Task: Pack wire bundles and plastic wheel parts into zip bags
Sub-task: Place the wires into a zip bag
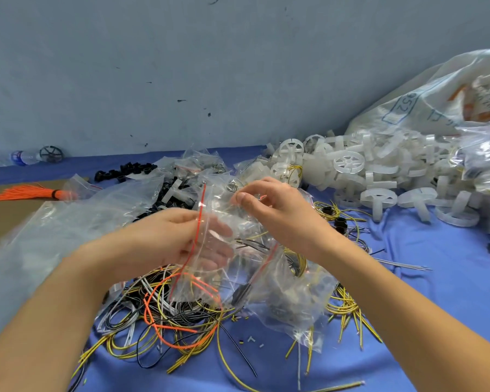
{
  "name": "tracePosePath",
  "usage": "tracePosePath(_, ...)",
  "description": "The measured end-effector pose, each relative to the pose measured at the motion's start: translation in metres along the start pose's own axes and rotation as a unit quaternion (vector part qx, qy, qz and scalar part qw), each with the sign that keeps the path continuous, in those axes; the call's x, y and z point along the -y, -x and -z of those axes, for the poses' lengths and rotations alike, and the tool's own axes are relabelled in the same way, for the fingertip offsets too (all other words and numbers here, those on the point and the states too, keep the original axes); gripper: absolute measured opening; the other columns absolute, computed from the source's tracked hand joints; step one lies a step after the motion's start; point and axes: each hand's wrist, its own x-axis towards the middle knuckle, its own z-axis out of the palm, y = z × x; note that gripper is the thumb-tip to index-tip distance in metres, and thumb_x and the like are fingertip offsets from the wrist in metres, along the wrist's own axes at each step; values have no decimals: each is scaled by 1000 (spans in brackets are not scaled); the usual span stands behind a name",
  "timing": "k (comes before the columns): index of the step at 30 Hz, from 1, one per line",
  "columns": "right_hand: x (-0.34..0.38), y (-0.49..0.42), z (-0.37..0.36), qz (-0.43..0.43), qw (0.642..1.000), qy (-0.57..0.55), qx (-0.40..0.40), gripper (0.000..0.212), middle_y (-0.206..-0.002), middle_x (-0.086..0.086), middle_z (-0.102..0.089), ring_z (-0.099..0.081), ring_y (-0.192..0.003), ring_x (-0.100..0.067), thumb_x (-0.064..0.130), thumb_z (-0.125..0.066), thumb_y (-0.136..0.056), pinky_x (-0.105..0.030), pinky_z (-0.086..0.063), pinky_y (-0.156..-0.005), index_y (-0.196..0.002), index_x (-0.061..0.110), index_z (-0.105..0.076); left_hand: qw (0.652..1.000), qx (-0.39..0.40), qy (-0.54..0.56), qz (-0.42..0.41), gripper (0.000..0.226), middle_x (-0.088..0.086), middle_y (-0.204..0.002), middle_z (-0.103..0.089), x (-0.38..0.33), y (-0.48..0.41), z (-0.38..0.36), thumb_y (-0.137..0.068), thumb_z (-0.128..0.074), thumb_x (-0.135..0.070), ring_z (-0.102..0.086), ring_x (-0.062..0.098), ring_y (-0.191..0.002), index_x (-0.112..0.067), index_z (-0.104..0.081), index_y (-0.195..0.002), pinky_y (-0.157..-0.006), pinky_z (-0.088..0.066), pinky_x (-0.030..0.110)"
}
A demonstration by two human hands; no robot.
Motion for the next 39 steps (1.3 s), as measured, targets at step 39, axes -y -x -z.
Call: tracePosePath(39,-184,4,80,-449,849,185,-208,41,-141,-20,-46,-36,-129,-40,29,-42,-97,-44,-35,-103,-134,22,-59,892,-383,186,-148,25,-3,-76,-62,28,-42,8,-103,-40,-24,-60,10,-58,-22,-62,-91,-65,-50,32)
